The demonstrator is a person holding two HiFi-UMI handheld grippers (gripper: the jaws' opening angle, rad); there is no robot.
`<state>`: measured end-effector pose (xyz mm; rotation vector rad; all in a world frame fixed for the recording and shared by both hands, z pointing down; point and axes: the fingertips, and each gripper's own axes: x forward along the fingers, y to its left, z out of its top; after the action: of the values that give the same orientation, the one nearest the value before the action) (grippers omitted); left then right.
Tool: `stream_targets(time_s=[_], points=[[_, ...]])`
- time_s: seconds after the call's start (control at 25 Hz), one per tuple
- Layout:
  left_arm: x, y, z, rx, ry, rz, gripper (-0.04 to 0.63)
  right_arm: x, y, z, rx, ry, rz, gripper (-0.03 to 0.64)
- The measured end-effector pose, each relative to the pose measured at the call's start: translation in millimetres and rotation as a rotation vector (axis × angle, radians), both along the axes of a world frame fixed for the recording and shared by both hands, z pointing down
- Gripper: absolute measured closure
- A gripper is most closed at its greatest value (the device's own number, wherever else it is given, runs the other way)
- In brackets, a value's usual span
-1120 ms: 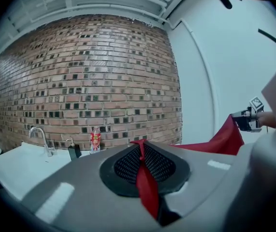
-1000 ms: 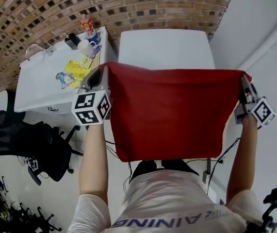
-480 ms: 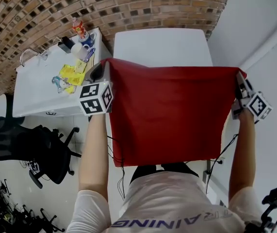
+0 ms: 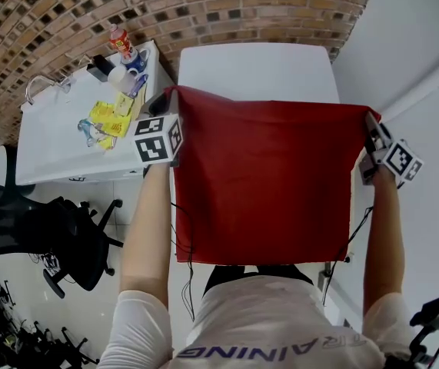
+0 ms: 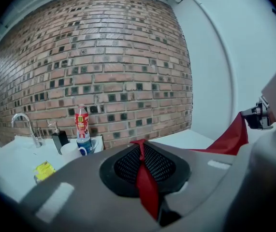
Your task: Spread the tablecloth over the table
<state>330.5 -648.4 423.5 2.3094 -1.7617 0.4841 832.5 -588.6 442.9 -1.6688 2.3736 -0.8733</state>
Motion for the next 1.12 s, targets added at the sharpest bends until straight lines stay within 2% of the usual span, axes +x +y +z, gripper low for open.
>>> stream_targets(time_s=[0.2,0.32,0.44,0.48,0.52,0.56,0.6,0.76,0.84,0.96,1.12], points=[[-9,-18,53,-0.094,0.068,-0.039,0.574,-1,-20,49,-0.105,0.002,-0.024,0.589],[-14,-27,86,-0.164,0.062,-0.058,0.571,1,-35,76,-0.168,0.014,-0.030,0.584],[-18,-36,104,-0.192,0.089,-0.073,0.507,-1,-54,91,-0.170,0.030,-0.035,0.565],[-20,-38,108,-0.197,0.114,-0.085,0.459,-1,-59,94,-0.161,0.032,-0.026,0.539],[-22,-39,111,-0.202,0.132,-0.097,0.423,0,-63,95,-0.147,0.025,-0.016,0.483],[-25,-38,113,-0.206,0.139,-0.109,0.423,0,-67,96,-0.133,0.012,-0.009,0.394],[-27,-37,116,-0.208,0.140,-0.118,0.423,0,-69,96,-0.123,-0.001,-0.005,0.350],[-33,-25,125,-0.217,0.122,-0.130,0.423,2,-71,94,-0.090,0.056,0.006,0.356],[-28,-16,128,-0.221,0.112,-0.109,0.425,11,-70,91,-0.063,0.099,0.045,0.373],[-21,3,134,-0.223,0.092,-0.079,0.425,30,-68,85,-0.010,0.090,0.126,0.379],[-16,23,133,-0.211,0.118,-0.082,0.426,46,-64,81,-0.009,0.139,0.157,0.404]])
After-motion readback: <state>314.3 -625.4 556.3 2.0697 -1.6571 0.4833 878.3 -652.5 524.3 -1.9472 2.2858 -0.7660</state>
